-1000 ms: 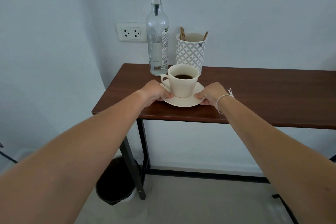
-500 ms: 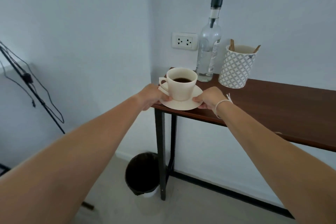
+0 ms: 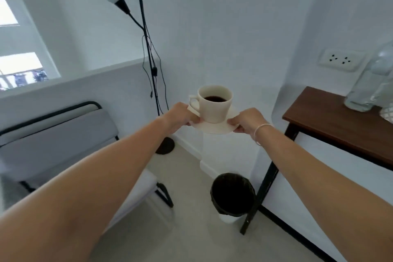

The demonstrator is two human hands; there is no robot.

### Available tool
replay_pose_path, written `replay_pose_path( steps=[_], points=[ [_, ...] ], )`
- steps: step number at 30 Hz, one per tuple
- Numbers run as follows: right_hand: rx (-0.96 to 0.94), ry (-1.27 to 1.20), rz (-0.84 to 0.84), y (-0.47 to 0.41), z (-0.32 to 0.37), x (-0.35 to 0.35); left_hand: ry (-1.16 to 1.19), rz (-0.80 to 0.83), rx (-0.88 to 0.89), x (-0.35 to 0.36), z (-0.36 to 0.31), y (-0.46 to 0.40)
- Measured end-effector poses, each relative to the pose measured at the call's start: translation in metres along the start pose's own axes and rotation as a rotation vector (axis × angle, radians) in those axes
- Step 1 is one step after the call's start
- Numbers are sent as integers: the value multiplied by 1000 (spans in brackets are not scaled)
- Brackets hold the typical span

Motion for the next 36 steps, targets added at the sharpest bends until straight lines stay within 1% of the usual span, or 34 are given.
replay_pose_path(
  steps=[1,3,4,5,10,15,22,27,30,36],
  points=[
    [-2,-11,17,4,1,15,10,-19,-10,-13,8,8],
    [3,-6,93,21,4,74,33,-86,-38,-63,36,39],
    [4,-2,101,24,4,83,46,-88,-49,-70,41,45],
    [3,11,132,32,5,107,58,-118,-66,-89,53,59],
    [13,45,280,87,11,233,119,-255,-153,-193,128,135],
    [-17,121,407,130,16,340,172,-379,-187,-271,181,206],
    [-61,127,602,189,15,479,171,-558,-213,-362,252,294],
    [-105,155,771,227,13,572,231,-706,-271,-423,301,356],
    [-104,156,860,249,10,624,226,-771,-302,-455,328,385],
    [-94,142,977,279,8,733,264,-897,-328,-522,377,431]
  ],
)
Point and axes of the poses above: each hand's wrist, its own y-axis away from the middle knuckle, its own x-axis out of the palm, z = x × y, the point moved 9 cm from there along -y, towards the middle knuckle, and after that the axes turned 6 degrees about -x, right-handed, at the moved point
